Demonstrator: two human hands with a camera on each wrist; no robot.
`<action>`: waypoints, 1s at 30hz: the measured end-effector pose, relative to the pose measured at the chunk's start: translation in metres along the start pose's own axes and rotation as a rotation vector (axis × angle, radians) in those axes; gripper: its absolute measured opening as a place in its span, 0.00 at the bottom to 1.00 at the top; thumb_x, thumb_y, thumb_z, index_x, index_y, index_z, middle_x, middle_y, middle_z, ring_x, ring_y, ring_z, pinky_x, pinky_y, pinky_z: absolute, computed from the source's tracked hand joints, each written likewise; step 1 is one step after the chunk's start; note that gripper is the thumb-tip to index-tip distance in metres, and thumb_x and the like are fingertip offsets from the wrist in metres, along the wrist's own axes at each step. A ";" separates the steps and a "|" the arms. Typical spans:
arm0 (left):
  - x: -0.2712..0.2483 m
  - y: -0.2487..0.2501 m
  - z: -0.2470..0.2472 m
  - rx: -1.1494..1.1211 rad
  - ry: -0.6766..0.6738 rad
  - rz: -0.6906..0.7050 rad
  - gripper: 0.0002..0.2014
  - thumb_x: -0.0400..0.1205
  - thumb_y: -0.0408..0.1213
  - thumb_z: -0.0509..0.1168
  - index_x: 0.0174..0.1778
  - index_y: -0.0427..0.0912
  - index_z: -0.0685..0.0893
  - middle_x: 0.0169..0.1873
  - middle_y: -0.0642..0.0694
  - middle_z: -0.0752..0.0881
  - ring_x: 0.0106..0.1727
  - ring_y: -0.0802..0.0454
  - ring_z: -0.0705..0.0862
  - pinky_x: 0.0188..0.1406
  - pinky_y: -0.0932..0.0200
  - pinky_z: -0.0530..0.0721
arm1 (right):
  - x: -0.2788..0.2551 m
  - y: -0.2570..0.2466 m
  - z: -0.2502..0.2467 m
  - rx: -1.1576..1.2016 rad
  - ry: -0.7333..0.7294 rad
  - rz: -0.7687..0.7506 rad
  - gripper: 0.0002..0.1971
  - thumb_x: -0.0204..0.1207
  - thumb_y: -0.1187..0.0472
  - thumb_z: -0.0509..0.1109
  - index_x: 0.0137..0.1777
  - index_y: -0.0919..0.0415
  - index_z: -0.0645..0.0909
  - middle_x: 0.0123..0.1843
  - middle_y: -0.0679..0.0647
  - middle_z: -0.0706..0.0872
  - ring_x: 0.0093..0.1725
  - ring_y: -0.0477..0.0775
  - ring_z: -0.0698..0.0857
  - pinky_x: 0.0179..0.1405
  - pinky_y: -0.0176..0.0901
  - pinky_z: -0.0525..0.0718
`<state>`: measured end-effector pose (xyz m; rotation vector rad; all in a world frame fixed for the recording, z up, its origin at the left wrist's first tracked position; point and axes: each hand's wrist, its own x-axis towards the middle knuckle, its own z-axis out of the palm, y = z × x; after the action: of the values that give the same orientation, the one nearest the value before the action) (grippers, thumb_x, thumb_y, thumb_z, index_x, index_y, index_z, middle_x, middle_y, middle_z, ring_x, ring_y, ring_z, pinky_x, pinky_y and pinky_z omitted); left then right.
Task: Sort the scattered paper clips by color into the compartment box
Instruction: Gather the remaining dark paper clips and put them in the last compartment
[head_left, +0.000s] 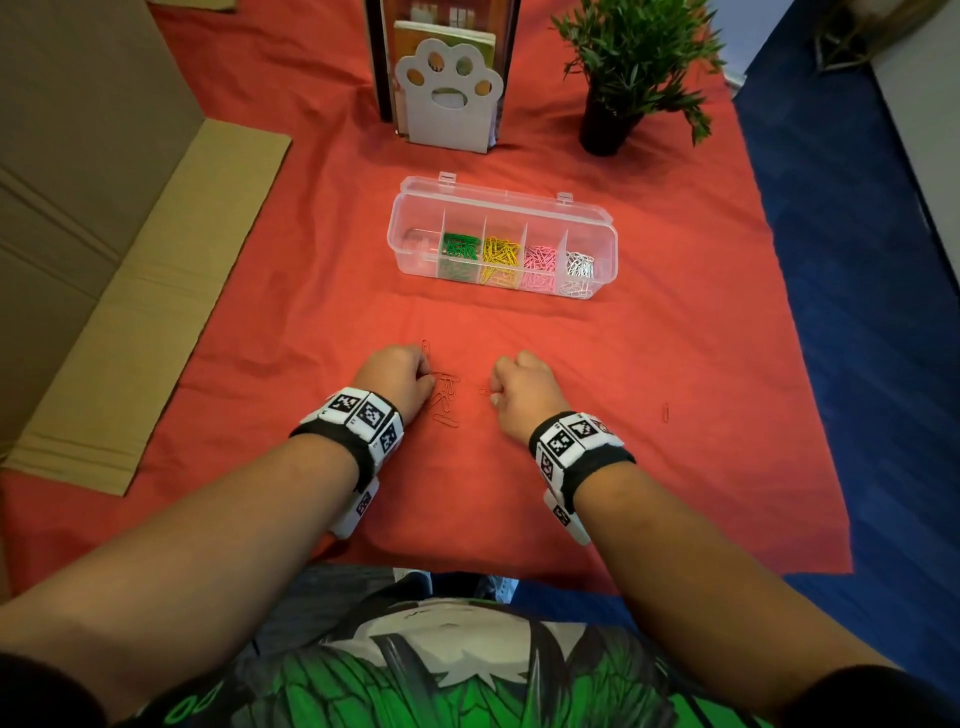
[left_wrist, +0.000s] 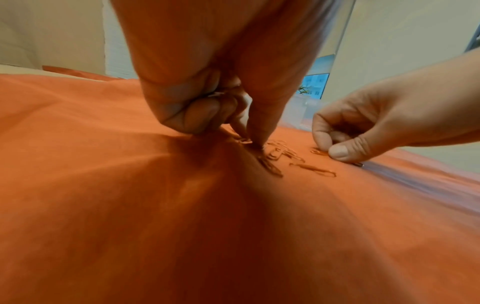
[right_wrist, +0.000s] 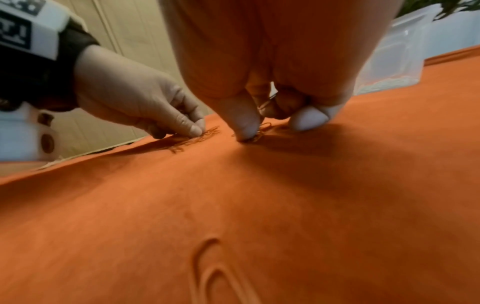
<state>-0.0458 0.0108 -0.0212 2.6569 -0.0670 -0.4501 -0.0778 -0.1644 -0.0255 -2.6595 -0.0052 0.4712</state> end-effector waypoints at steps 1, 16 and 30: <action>0.000 0.001 0.001 0.024 -0.022 0.001 0.07 0.78 0.39 0.65 0.47 0.40 0.84 0.47 0.40 0.87 0.52 0.40 0.84 0.49 0.55 0.78 | 0.000 -0.001 0.000 -0.038 -0.009 0.008 0.08 0.75 0.62 0.65 0.52 0.63 0.78 0.55 0.62 0.76 0.60 0.65 0.76 0.61 0.52 0.78; -0.001 0.015 -0.018 -1.016 -0.227 -0.436 0.11 0.78 0.25 0.53 0.45 0.43 0.77 0.25 0.48 0.74 0.21 0.55 0.71 0.15 0.70 0.67 | -0.004 0.010 -0.035 1.346 -0.207 0.461 0.11 0.79 0.69 0.57 0.37 0.59 0.75 0.30 0.52 0.71 0.25 0.45 0.72 0.18 0.33 0.77; -0.008 0.006 -0.013 0.294 -0.269 -0.165 0.21 0.69 0.52 0.75 0.46 0.37 0.86 0.47 0.40 0.88 0.52 0.42 0.86 0.47 0.55 0.83 | -0.013 -0.012 -0.010 -0.194 -0.099 0.169 0.21 0.76 0.68 0.57 0.69 0.72 0.66 0.68 0.69 0.73 0.66 0.67 0.78 0.64 0.53 0.77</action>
<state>-0.0492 0.0118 -0.0053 2.8813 0.0055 -0.9144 -0.0859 -0.1585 -0.0075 -2.8362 0.1530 0.6885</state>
